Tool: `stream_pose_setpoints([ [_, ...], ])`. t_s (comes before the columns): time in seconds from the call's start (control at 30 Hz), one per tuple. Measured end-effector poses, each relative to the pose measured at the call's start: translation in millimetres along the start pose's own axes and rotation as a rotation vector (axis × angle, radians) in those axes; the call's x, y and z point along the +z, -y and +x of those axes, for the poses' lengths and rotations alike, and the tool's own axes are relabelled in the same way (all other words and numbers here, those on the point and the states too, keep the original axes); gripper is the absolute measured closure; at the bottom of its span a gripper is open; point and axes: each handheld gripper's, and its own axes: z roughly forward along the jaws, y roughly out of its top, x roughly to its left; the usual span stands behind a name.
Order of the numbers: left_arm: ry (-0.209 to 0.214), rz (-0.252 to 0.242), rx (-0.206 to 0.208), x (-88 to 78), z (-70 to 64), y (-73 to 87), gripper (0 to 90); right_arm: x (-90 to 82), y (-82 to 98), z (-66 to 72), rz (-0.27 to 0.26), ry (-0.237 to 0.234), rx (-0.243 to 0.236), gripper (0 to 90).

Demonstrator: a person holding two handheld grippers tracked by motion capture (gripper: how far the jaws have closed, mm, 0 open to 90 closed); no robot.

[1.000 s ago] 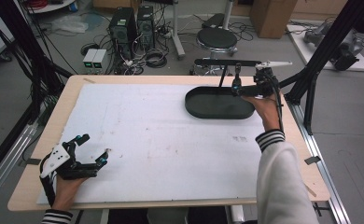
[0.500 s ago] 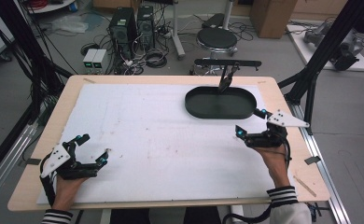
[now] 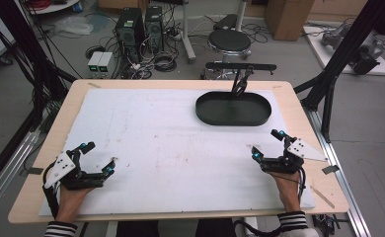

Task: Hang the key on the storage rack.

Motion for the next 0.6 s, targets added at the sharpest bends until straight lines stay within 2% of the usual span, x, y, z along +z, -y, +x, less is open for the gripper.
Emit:
stream_pose_setpoints([
  [0.23, -0.001, 0.0, -0.001, -0.2, 0.1, 0.1, 1.7, -1.6, 14.6, 3.0, -0.014, -0.009, 0.031, 0.4],
  [0.33, -0.001, 0.0, -0.001, -0.1, 0.0, 0.1, 1.7, -1.5, 25.8, 4.8, -0.018, -0.011, 0.067, 0.4],
  [0.4, -0.002, -0.001, 0.001, -0.3, -0.1, 0.1, 1.7, -2.8, 26.7, 7.9, -0.026, 0.009, 0.044, 0.4],
  [0.6, -0.003, 0.0, 0.001, -0.3, -0.2, 0.1, 1.7, -1.6, 26.7, 12.1, -0.014, 0.013, 0.009, 0.4],
])
